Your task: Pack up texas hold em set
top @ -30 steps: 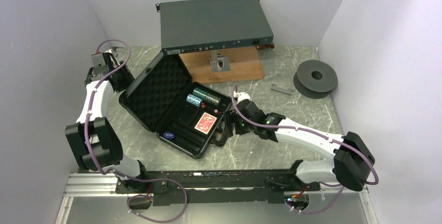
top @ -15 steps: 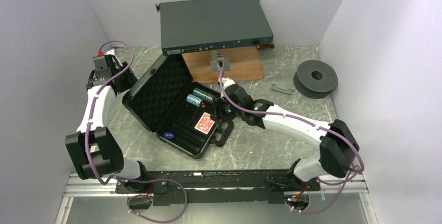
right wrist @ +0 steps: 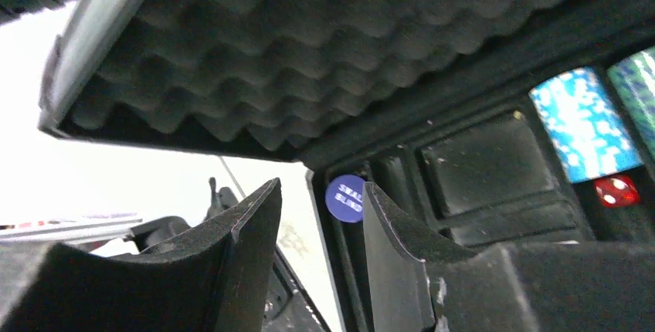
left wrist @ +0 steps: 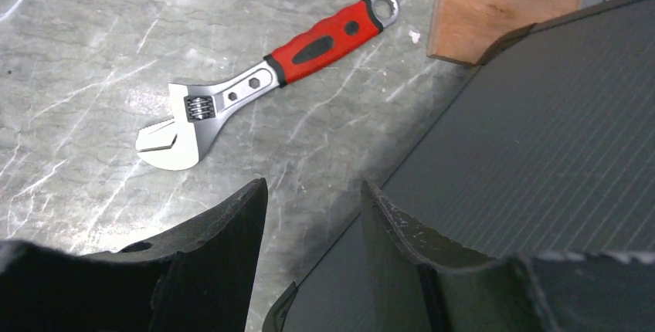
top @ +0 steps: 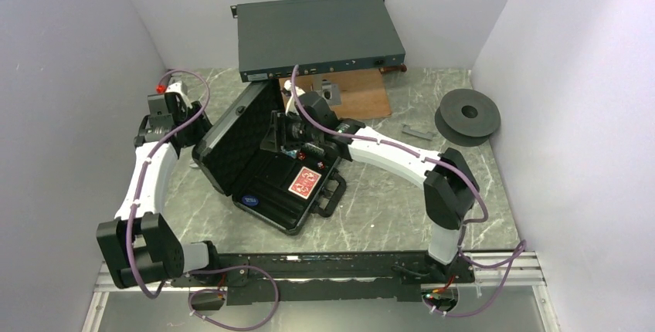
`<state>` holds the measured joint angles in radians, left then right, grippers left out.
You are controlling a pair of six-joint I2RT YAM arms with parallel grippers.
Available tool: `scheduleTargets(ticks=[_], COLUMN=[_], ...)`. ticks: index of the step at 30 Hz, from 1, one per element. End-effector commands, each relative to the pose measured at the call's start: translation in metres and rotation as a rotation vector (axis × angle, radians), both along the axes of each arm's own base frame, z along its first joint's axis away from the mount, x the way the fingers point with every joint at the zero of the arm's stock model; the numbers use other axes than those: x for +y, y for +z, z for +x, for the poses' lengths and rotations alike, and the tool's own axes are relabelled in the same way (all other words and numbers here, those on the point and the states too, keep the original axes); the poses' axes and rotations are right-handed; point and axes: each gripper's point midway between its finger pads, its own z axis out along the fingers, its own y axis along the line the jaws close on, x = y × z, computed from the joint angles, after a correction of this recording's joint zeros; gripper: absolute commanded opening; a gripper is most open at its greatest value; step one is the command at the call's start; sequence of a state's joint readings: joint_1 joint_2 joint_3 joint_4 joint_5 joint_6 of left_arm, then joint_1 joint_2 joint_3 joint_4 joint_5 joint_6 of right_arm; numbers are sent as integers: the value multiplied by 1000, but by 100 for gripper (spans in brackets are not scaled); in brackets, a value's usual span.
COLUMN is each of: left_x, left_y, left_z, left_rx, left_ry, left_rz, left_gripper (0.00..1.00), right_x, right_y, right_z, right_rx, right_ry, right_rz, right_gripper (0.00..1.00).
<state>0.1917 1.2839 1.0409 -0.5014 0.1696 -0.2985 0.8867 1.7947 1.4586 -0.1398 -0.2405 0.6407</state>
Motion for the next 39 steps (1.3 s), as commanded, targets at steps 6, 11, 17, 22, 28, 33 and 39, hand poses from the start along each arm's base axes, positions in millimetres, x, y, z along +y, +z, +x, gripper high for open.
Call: scheduleTargets(ticks=[6,11,17,22,28,33,39], left_x=[-30,-33,-39,-48,-56,-69,-90], left_y=[19,19,19,18,18,17,20], left_z=[-13,-12,-14,-17,-21,-24,-27], left_rx=[-57,-56,-53,-41,-42,-39,-52], left_ry=[-112,-124,-138,-157,-173,-216,-262], left_rz=[71,85,101,138,166,168,118], left_gripper=[54,54,53,53,53,52,52], right_x=[40,38,29,31,28,14,-6], right_y=[51,53,51,57,64,62,50], right_z=[-6,-9,-12,-11,-14,-25,-40], right_rx=[-28,-44,-53,-56,-70,-64,-37], right_ry=[43,34,15,11,12,4,-24], right_rz=[129,107,89,105,102,92,68], right_gripper=[46,47,47,47,47,47,47])
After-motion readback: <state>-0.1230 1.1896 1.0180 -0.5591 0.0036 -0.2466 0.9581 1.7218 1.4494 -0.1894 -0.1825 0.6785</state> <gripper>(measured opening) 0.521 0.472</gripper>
